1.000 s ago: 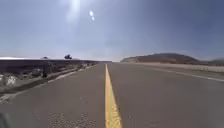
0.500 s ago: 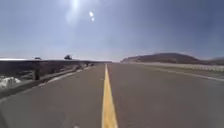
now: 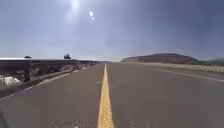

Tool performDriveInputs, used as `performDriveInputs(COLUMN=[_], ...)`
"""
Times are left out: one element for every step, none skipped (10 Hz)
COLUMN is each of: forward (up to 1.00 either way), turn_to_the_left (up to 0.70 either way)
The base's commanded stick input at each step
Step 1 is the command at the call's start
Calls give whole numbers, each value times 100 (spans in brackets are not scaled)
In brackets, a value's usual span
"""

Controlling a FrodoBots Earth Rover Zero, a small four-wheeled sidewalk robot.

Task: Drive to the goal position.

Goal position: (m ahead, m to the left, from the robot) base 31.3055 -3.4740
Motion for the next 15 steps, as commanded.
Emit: performDriveInputs(forward=[85, 85, 85, 85, 85, 85, 85, 85, 85, 85, 85, 85, 85, 85, 85], turn_to_the_left=[0, 0, 0, 0, 0, 0, 0, 0, 0, 0, 0, 0, 0, 0, 0])
